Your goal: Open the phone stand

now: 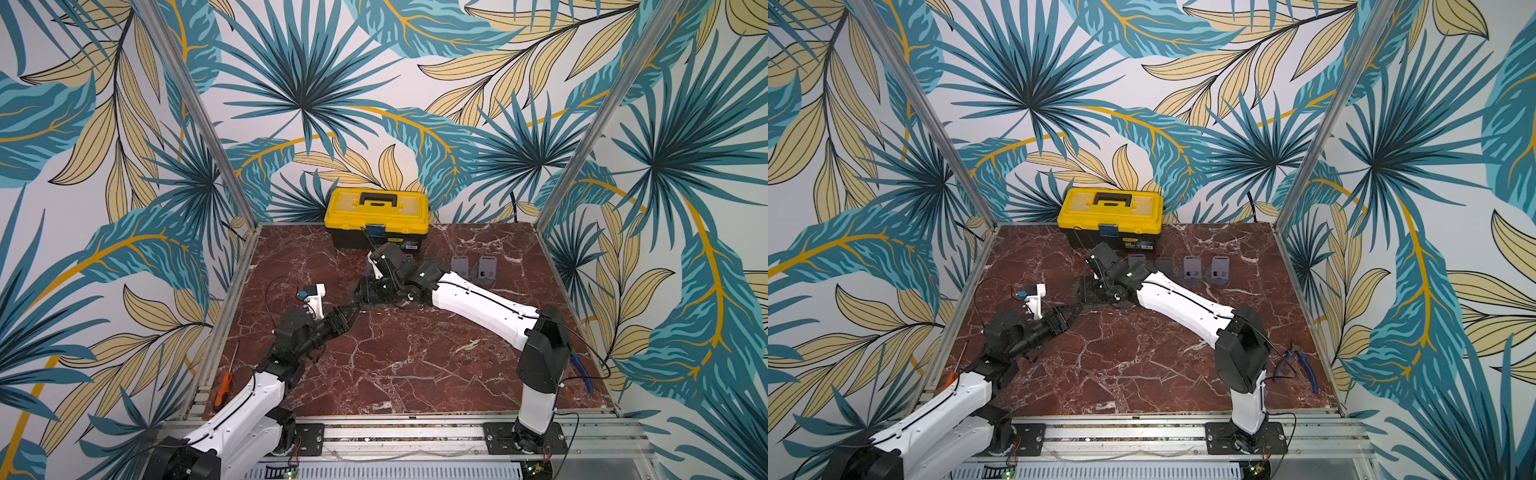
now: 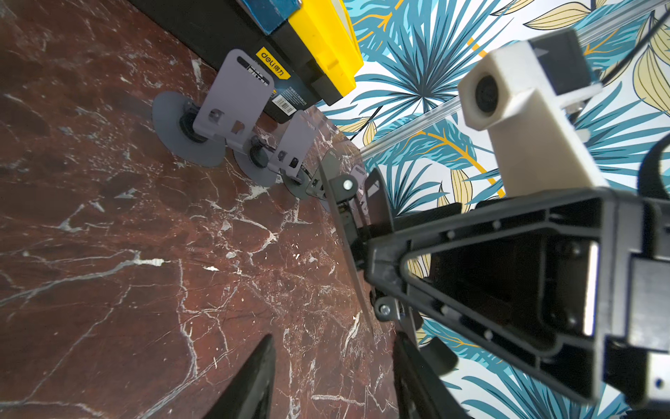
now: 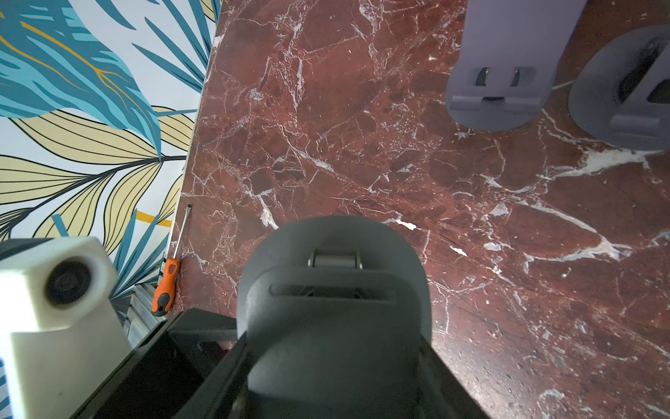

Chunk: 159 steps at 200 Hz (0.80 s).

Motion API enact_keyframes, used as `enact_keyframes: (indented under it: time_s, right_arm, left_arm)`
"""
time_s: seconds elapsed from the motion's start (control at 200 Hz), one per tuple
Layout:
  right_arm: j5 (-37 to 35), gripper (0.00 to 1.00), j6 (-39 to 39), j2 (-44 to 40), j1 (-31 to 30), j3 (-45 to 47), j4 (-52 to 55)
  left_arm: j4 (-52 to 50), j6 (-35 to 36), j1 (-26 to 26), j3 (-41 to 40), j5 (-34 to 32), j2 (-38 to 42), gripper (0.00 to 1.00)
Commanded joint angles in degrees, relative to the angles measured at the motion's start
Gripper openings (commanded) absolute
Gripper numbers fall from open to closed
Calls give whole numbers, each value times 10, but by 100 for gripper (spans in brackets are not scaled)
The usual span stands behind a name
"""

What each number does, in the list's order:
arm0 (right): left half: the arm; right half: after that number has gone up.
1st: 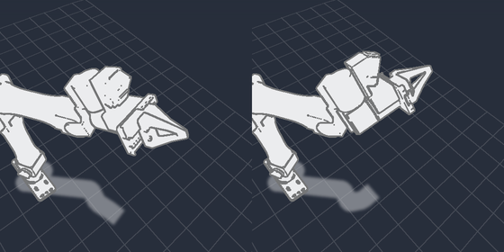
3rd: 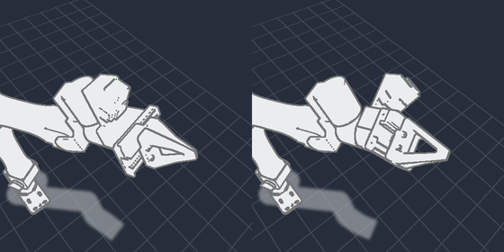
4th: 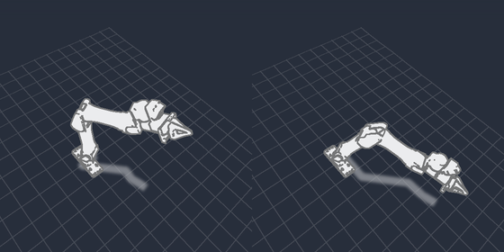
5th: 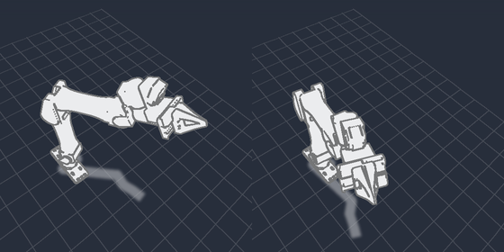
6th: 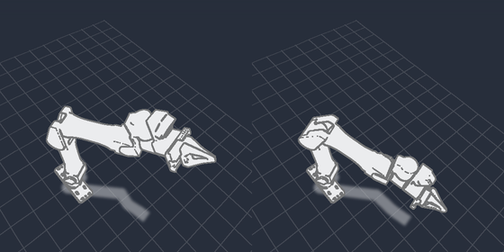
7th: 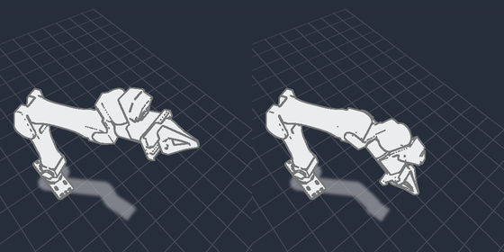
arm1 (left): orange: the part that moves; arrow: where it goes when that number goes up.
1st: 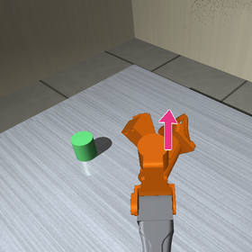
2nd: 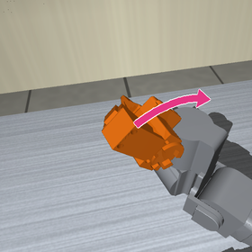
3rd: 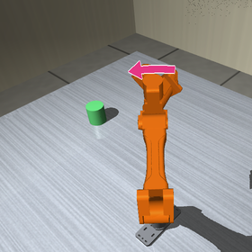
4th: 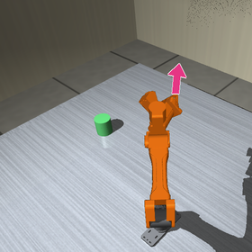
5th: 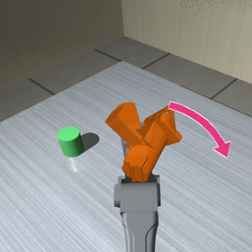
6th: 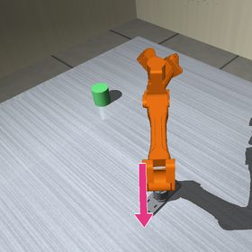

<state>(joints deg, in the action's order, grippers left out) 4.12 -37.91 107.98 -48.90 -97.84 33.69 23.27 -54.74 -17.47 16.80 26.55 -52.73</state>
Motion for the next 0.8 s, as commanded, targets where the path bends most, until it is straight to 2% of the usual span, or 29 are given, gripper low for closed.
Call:
enact_keyframes:
  time_s: [0.0, 0.351, 0.501, 0.791]
  right_arm:
    - [7, 32, 6, -11, -4, -5, -8]
    - [13, 32, 2, -15, -8, 2, -11]
    - [19, 31, -7, -15, -7, 8, -25]
    - [35, 30, -24, -30, -5, 23, -43]
  left_arm:
    - [14, 15, -2, 21, -6, -18, 51]
    - [51, 19, -1, 62, -13, -78, 45]
    - [64, 18, -1, 65, -13, -89, 39]
    - [76, 26, -2, 55, -21, -88, 5]
